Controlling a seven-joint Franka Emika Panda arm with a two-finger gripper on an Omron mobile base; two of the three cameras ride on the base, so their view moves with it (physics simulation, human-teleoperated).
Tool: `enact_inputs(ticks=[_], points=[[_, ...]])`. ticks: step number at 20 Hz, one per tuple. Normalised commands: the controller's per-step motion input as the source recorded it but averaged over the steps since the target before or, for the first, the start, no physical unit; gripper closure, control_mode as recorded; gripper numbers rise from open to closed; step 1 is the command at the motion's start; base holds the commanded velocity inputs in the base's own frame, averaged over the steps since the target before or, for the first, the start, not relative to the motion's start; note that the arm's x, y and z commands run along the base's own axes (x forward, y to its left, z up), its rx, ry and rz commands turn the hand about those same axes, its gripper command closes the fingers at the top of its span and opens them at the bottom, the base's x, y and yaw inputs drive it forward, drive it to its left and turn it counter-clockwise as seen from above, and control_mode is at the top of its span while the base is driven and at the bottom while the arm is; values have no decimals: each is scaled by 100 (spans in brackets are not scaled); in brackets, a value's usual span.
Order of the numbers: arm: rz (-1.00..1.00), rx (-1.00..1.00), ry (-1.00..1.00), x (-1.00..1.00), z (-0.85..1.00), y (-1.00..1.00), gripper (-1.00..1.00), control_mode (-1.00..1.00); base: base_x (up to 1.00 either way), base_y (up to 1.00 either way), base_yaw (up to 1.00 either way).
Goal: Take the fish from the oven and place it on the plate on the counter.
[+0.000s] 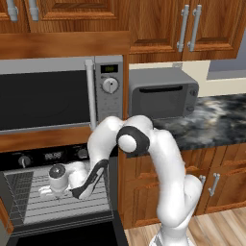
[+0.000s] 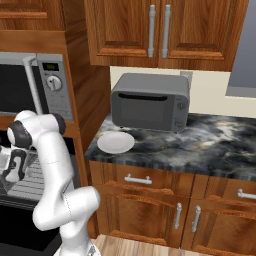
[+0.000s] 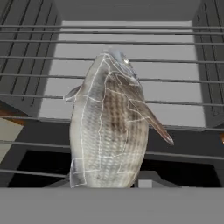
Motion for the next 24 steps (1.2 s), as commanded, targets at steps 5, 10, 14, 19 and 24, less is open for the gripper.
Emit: enact_inputs(ticks=[5,10,14,19,24], points=[[8,8,-13,-71,89,-41,100,-100,0,0,0],[11,12,-11,-68,92,-55,100,-100,0,0,0],[13,13,-6,-41,100,-40,100,-100,0,0,0],[13,9,0,-49,100,-15,100,-100,0,0,0],[15,4,6,-22,100,-27,100,-100,0,0,0]])
